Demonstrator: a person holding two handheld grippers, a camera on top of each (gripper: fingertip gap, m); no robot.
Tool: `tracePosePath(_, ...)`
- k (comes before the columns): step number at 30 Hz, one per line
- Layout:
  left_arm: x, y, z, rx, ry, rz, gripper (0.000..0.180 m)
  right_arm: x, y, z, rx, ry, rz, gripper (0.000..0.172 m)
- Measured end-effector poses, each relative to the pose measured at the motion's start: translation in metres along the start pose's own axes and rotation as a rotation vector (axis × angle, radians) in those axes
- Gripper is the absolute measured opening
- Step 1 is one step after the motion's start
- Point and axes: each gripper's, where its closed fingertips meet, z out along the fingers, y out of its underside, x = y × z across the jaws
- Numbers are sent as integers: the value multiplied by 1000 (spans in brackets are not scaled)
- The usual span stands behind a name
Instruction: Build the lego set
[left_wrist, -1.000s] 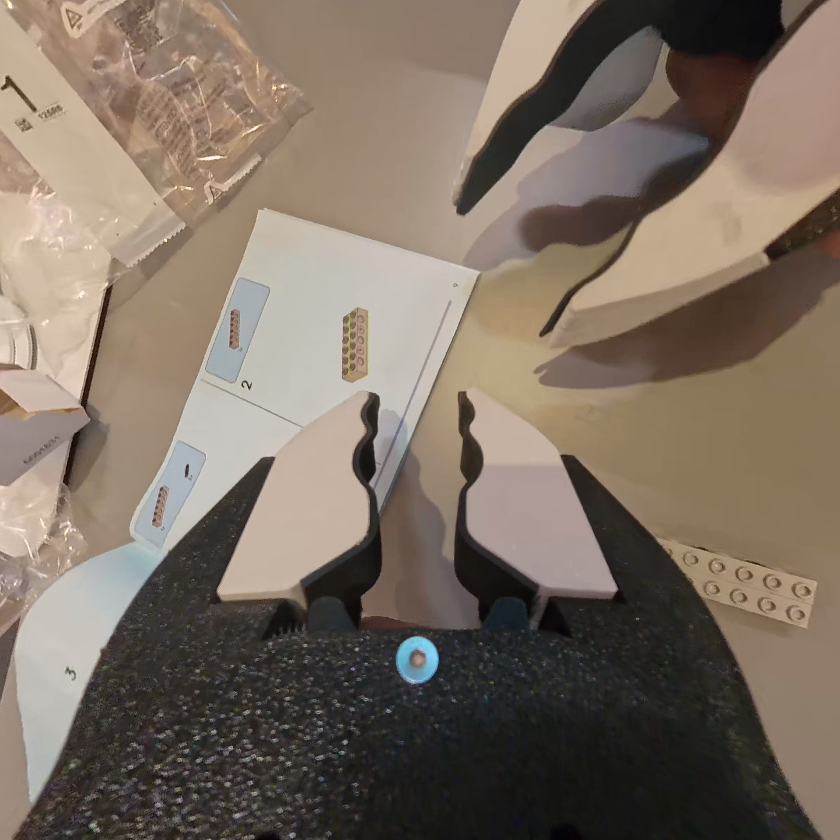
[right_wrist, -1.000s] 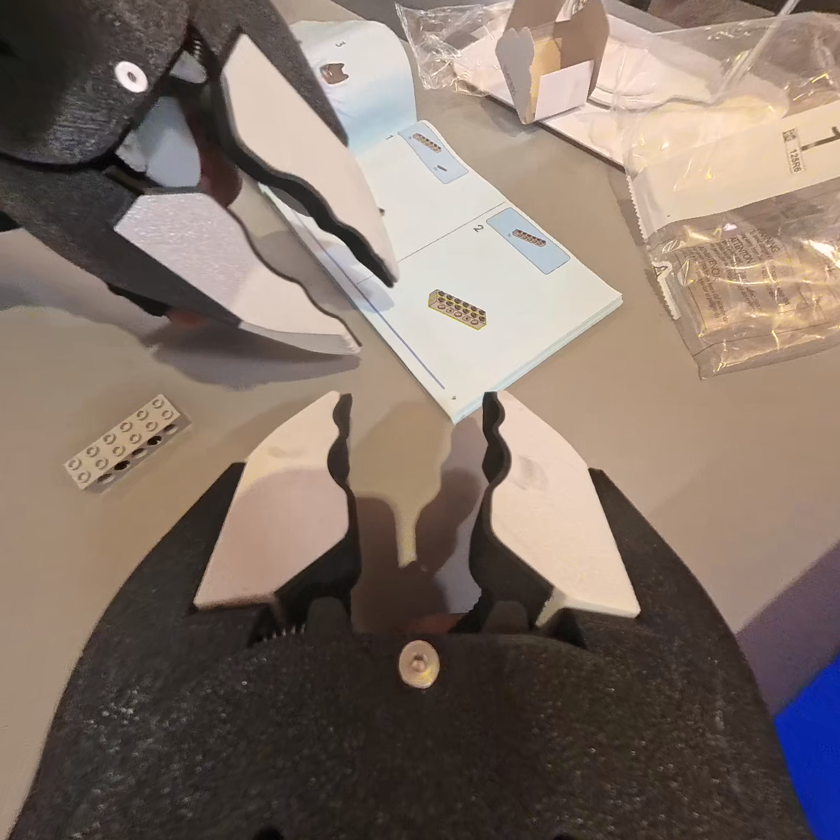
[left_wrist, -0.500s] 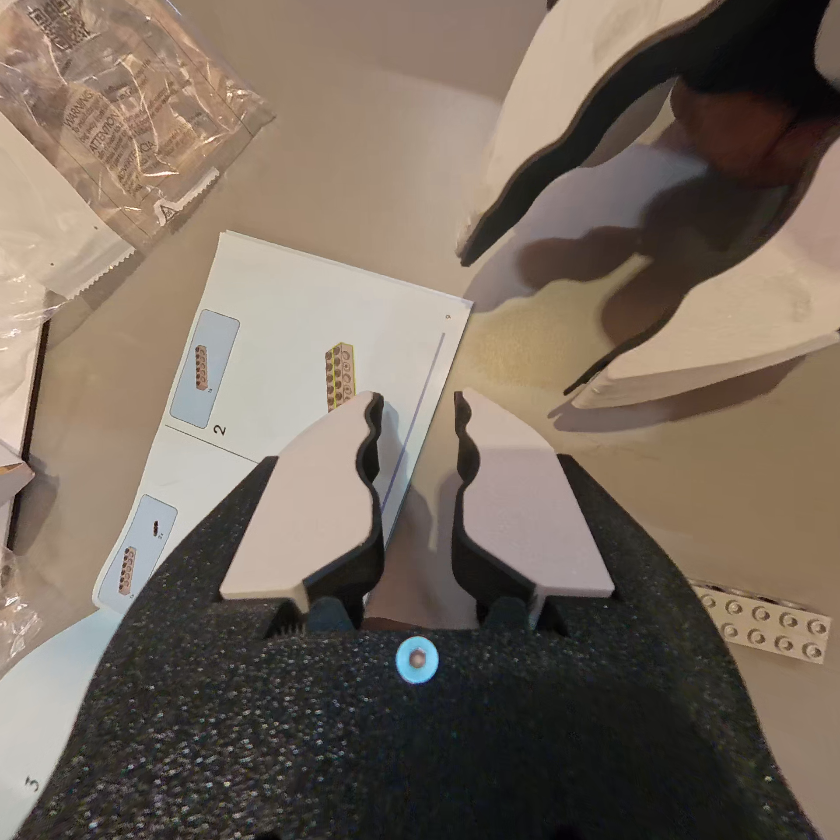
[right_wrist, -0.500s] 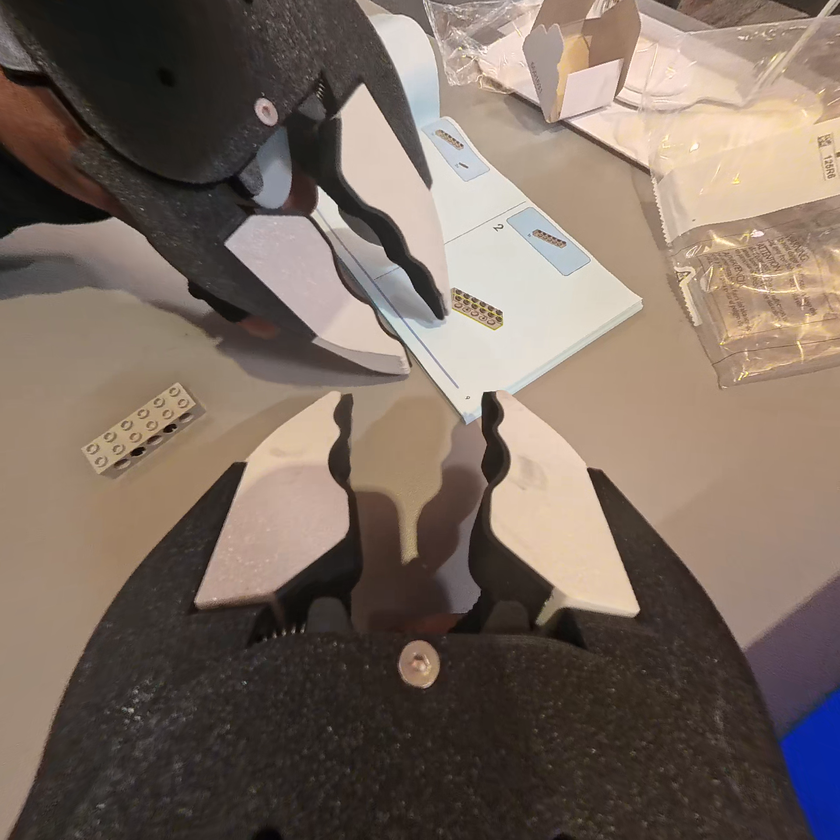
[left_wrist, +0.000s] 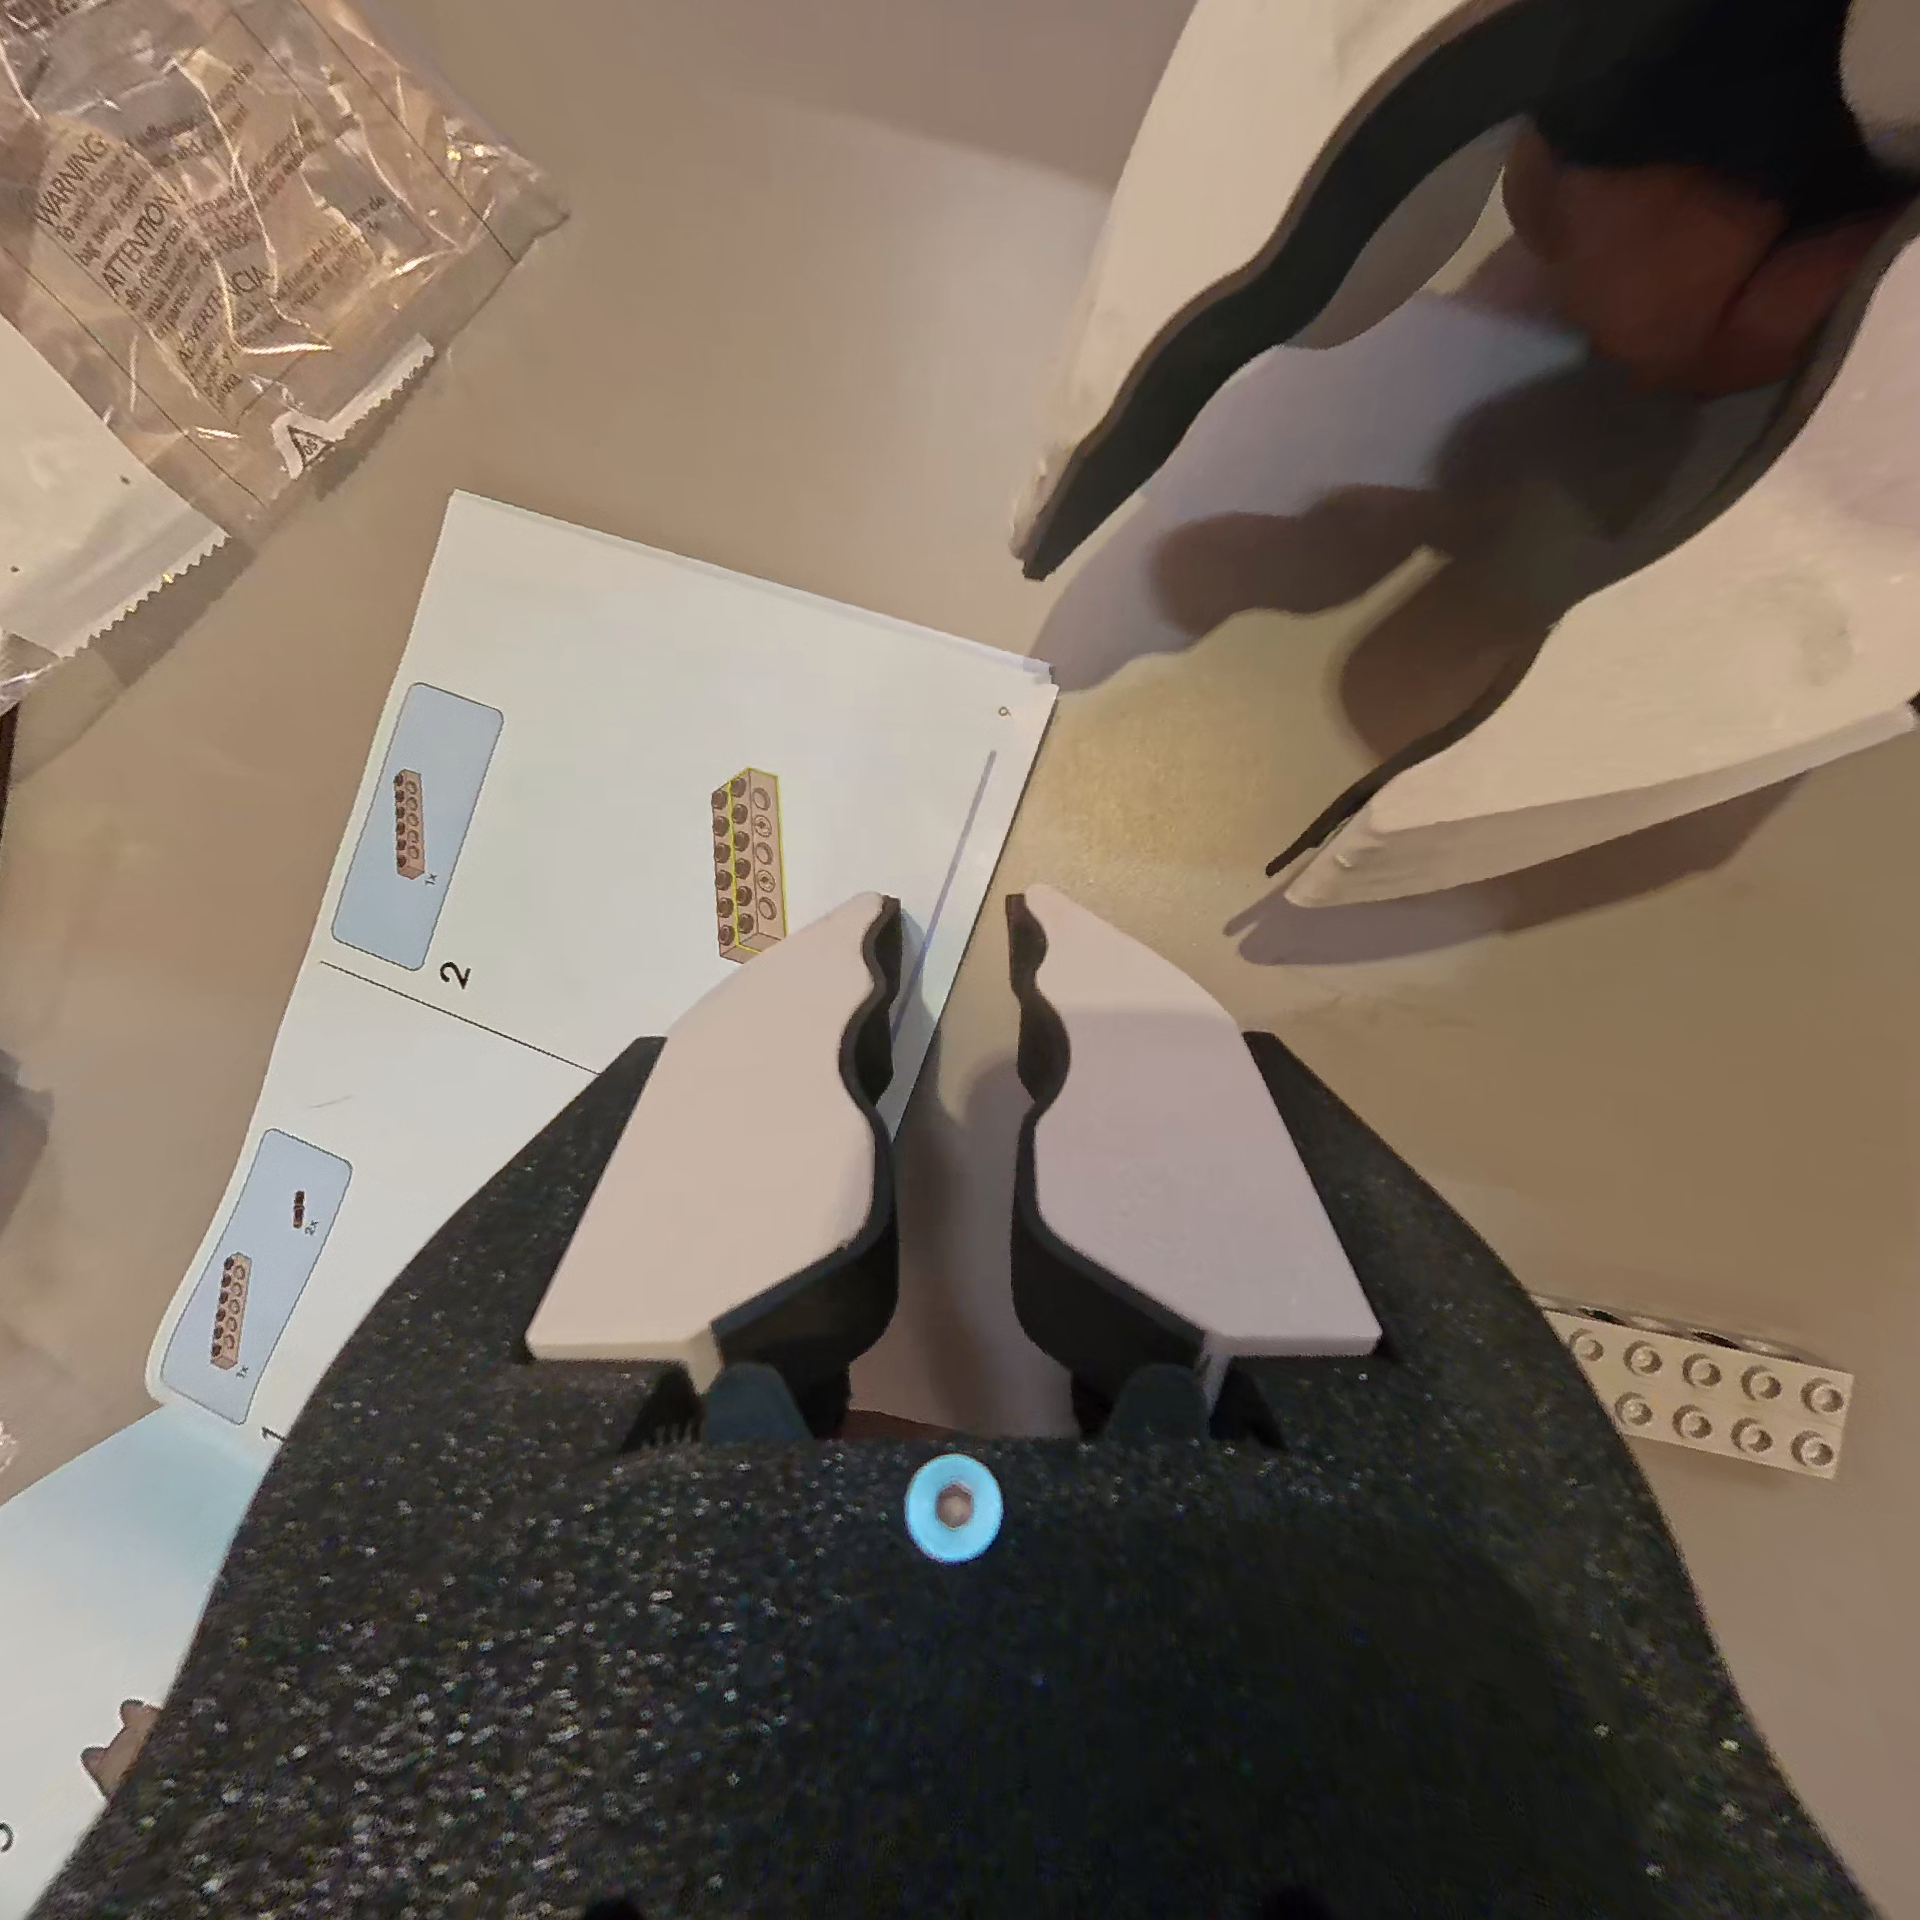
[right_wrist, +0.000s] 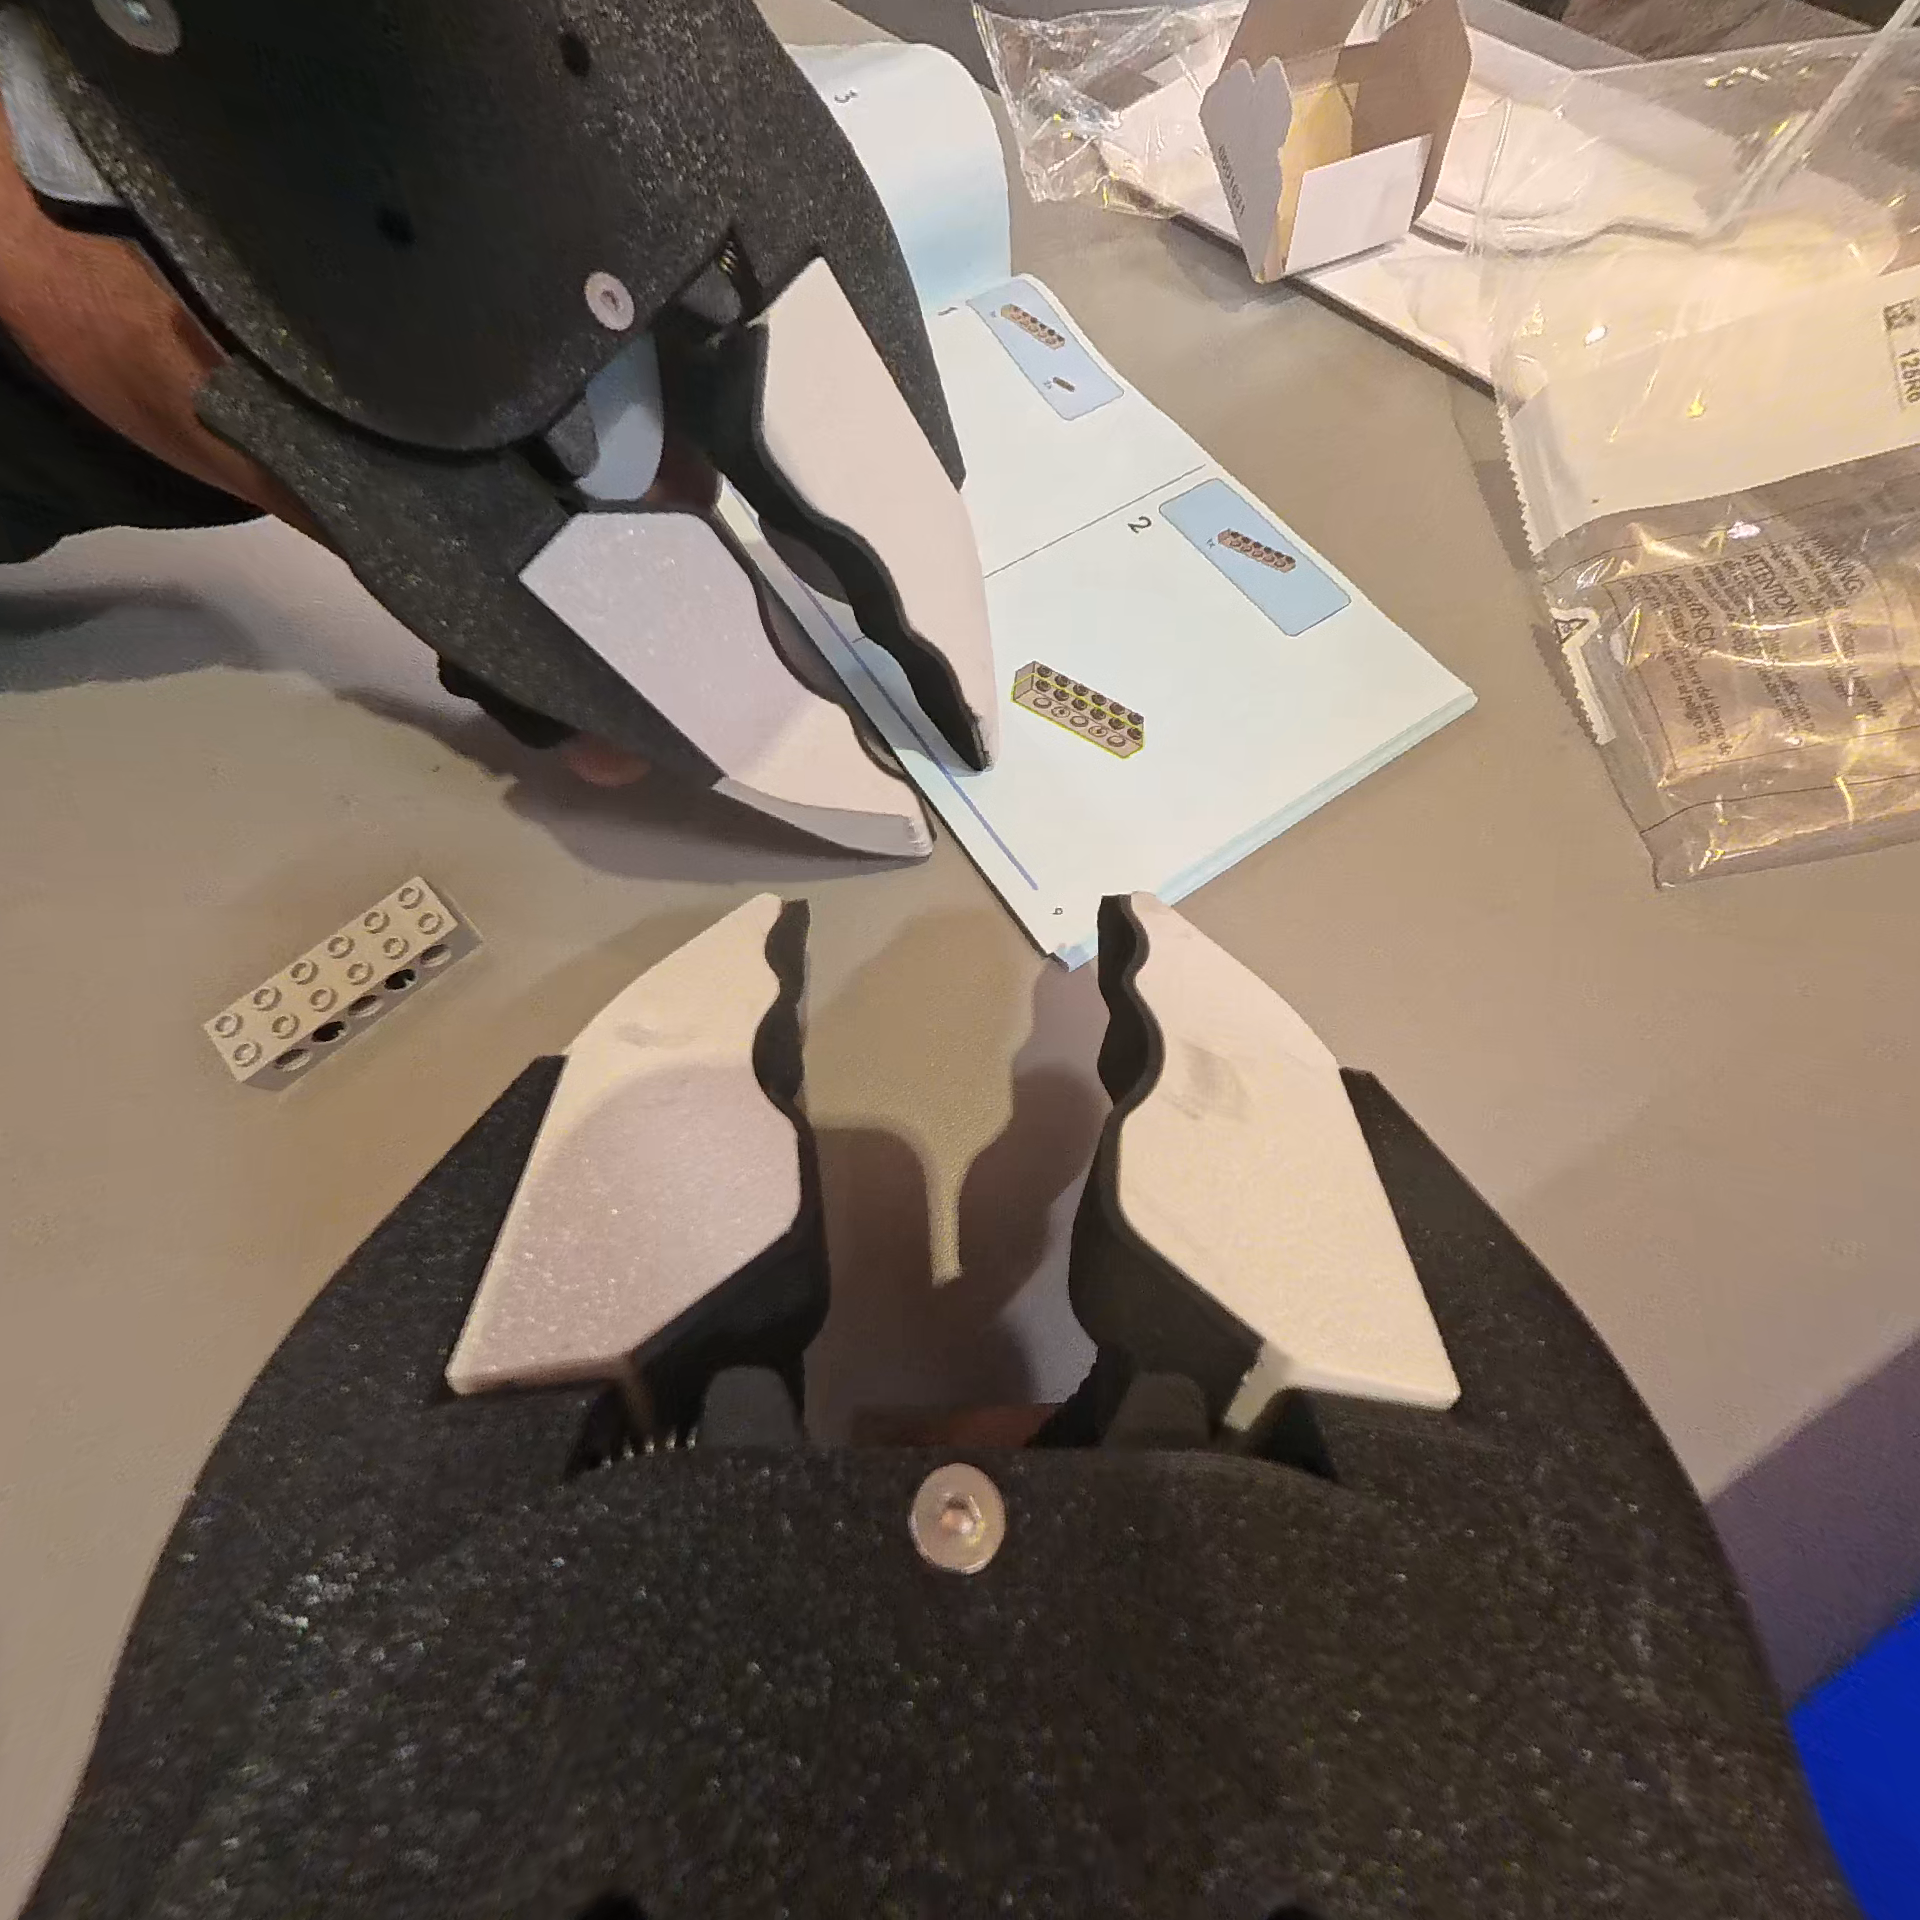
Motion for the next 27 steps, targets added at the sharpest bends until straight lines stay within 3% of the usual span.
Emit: tracePosePath(27, -1, -2, -2, 13, -4, -1, 3, -1, 0, 0, 0, -2, -8, 55)
